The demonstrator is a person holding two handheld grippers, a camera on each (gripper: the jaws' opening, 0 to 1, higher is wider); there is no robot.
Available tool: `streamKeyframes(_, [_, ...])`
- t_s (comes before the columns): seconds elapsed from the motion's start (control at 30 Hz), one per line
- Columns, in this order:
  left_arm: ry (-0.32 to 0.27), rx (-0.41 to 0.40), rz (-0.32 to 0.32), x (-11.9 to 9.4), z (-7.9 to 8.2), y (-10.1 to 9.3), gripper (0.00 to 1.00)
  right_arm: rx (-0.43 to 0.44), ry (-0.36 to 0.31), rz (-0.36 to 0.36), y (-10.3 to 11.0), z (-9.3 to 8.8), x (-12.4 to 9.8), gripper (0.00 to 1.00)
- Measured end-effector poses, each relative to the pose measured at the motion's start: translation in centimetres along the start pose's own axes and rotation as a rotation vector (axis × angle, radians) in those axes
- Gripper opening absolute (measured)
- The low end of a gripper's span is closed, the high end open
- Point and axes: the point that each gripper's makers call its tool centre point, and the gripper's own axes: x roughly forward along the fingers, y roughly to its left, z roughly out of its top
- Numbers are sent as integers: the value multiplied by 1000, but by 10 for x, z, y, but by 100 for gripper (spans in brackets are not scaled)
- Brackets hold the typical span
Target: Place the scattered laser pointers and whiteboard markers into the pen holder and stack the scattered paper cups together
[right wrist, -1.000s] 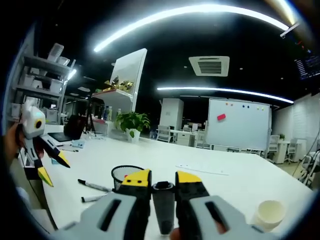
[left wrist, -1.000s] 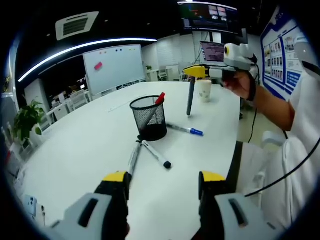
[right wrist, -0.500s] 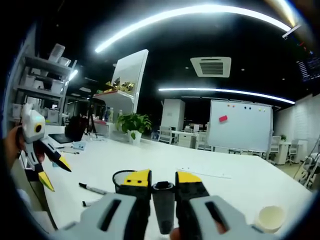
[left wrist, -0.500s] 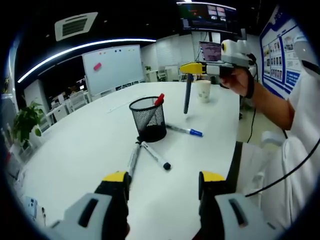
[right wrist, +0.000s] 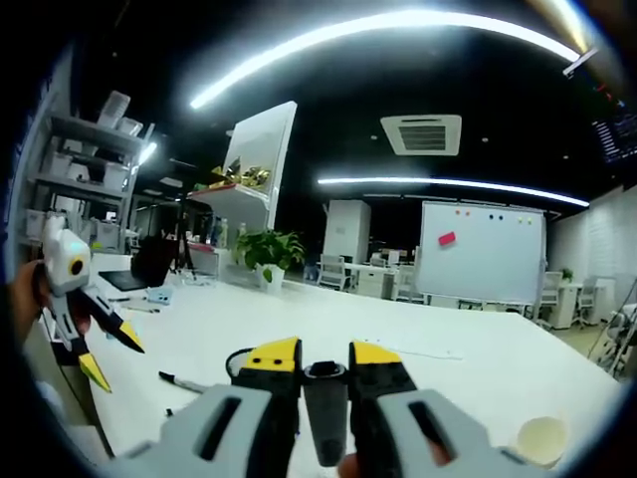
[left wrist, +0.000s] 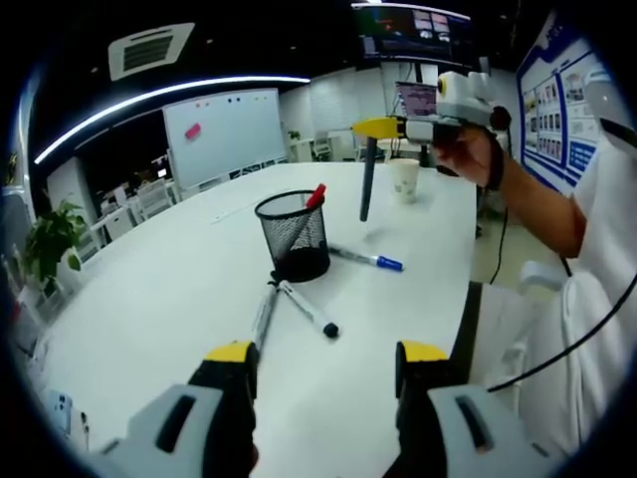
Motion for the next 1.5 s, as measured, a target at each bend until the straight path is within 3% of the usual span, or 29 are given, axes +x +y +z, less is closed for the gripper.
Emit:
streamKeyframes(0.2, [-4,-3,-2,1,0,0,57,2,7,2,0,-2,2,18])
streamKeyframes(0.93, [-7,3,-12,5,3,-3,57,7,-14,9,-4,14,14,18])
streamKeyframes(1.03, [-2,5,-14,5,2,-4,57,-23,-8,-5,-4,14,15,18])
streamKeyframes(1.5, [-8,1,-8,3,4,-2,57,-45,-46,18,1,39,21,18])
